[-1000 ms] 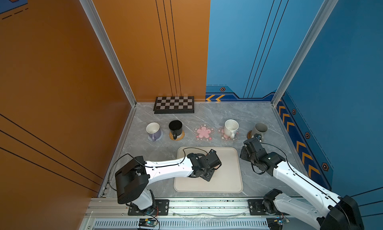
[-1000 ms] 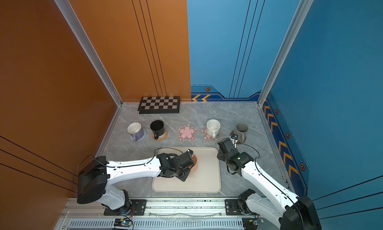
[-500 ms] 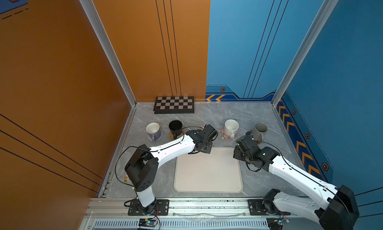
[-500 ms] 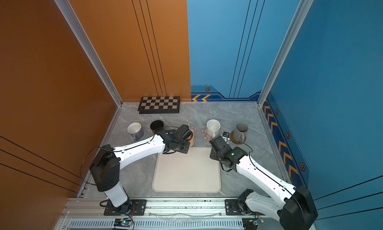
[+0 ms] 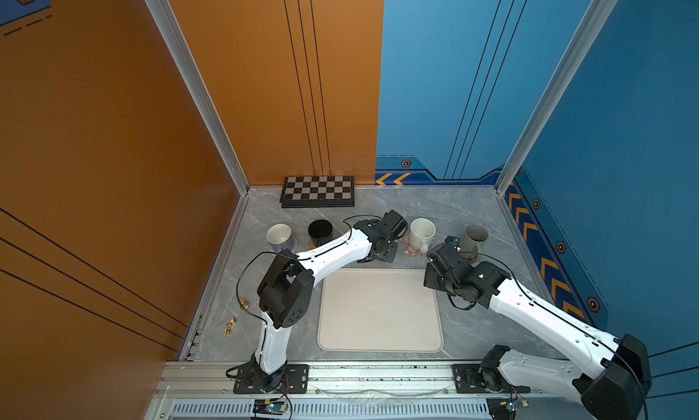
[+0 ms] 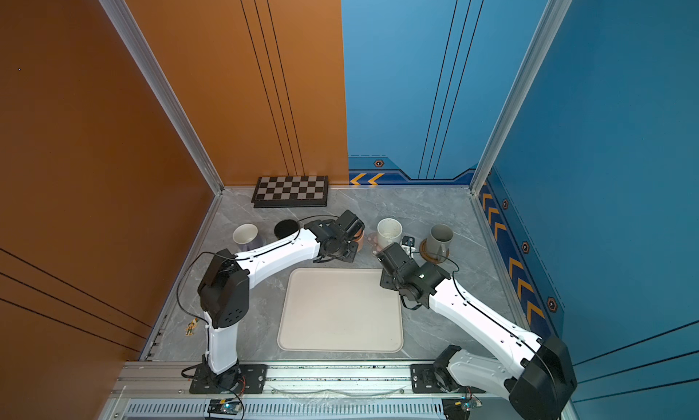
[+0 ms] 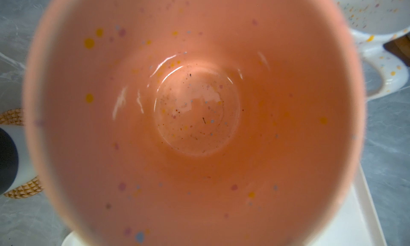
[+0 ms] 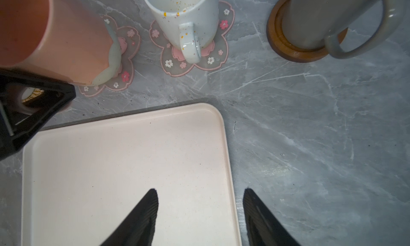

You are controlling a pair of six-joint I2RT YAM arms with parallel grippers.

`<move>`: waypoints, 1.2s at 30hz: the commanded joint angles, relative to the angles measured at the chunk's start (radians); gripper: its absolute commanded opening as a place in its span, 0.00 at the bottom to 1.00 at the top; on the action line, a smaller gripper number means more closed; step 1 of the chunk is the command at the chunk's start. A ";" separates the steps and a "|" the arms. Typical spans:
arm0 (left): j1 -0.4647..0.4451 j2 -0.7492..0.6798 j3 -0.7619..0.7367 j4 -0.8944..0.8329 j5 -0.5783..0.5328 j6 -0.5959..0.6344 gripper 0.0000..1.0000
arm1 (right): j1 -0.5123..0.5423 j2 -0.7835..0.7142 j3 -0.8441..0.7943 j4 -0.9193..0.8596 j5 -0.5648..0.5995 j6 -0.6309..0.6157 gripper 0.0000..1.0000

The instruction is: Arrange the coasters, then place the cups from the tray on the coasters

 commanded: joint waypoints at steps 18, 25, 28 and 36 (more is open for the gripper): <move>0.044 0.103 0.203 -0.047 -0.101 0.033 0.00 | 0.065 0.043 0.077 -0.070 0.043 0.017 0.65; 0.062 0.123 0.243 -0.058 -0.090 0.024 0.00 | 0.088 0.095 0.109 -0.071 0.066 0.007 0.65; 0.057 0.123 0.259 -0.060 -0.093 0.030 0.00 | 0.098 0.107 0.126 -0.071 0.082 -0.003 0.65; 0.057 0.097 0.254 -0.059 -0.131 0.047 0.00 | 0.130 0.081 0.111 -0.064 0.140 0.006 0.65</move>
